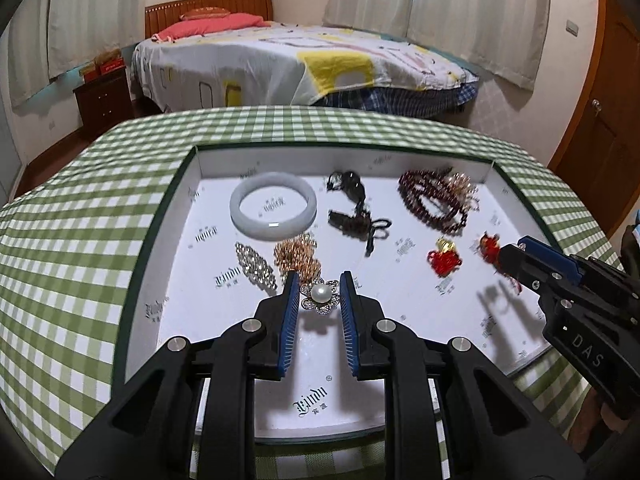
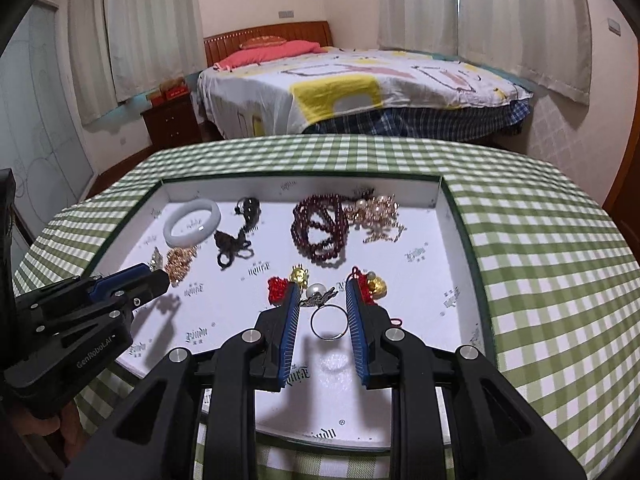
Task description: Organize jewelry
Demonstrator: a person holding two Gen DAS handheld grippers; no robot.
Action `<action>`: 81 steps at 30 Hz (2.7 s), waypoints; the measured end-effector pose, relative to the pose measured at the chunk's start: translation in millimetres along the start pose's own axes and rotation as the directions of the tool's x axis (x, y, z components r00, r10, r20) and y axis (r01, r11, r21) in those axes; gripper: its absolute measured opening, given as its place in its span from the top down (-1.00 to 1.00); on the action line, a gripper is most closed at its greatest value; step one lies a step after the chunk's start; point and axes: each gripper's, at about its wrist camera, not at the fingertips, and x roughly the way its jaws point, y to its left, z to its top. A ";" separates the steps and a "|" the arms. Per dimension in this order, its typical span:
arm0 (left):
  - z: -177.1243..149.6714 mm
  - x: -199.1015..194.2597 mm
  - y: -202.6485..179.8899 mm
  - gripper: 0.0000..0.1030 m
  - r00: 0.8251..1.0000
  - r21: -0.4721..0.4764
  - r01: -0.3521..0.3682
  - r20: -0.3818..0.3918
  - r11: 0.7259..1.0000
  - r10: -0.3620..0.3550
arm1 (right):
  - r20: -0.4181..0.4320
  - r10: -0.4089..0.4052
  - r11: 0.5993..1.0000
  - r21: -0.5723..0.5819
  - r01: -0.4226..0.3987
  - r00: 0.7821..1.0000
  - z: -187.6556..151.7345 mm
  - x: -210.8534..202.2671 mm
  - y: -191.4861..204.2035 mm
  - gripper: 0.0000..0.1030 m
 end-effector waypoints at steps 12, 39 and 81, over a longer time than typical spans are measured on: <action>-3.2 12.7 3.9 0.51 0.998 -0.022 0.016 -0.057 1.000 -0.017 | -0.037 -0.001 1.000 0.002 0.001 0.999 -3.3 10.0 -0.1 0.50; -10.5 -23.9 -5.8 -0.55 0.998 0.001 -0.064 -0.006 0.998 0.064 | 0.013 -0.040 0.999 0.032 0.039 0.999 -10.4 -18.2 -2.5 -0.28; -40.1 -303.9 -29.5 -0.83 0.931 -0.050 -0.110 0.345 0.993 0.121 | 0.332 -0.036 0.998 -0.038 0.051 0.943 -16.0 -260.7 41.2 -0.40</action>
